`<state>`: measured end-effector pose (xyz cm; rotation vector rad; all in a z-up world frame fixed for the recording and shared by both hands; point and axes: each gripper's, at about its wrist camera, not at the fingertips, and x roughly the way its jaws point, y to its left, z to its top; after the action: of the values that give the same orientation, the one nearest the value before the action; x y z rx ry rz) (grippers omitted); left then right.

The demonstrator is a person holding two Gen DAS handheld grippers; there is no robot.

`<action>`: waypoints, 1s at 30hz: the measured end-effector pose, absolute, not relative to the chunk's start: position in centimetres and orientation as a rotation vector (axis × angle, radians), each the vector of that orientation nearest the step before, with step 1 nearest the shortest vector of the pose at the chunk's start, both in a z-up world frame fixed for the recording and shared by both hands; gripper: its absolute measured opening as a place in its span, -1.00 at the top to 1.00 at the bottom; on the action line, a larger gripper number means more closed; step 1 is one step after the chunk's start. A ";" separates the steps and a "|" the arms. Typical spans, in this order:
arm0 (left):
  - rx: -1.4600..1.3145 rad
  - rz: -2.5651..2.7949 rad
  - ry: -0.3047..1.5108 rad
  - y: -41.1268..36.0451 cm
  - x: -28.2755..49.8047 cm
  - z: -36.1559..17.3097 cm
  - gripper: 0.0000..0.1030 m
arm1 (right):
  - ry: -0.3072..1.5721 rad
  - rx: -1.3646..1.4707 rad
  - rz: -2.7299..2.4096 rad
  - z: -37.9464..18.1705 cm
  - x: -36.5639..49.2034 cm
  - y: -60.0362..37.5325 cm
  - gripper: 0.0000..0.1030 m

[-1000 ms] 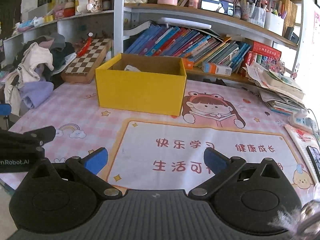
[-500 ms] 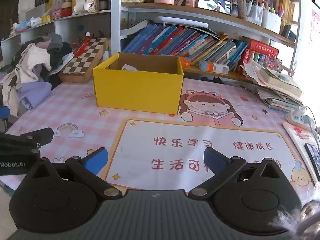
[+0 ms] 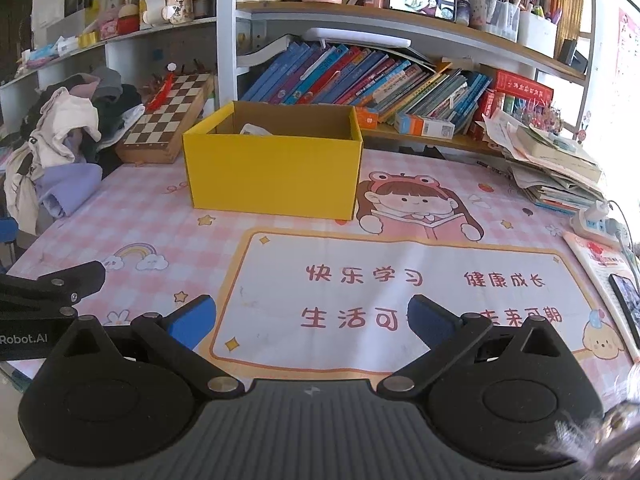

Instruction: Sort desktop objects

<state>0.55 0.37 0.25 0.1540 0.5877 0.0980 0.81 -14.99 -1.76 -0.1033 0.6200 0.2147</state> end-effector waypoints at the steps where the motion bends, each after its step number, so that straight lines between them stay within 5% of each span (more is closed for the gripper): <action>1: 0.152 0.100 0.592 0.4 0.5 0.2 -1.00 | 0.621 -0.105 0.216 -1.8 0.8 -15.0 -1.00; 30: 0.143 0.082 0.628 0.4 0.5 -0.2 -1.00 | 0.646 -0.116 0.203 -2.0 0.5 -15.0 -1.00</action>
<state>0.53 0.43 -0.16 0.1431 0.6283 0.0816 0.46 -14.96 -2.00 -0.1163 0.6462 0.2029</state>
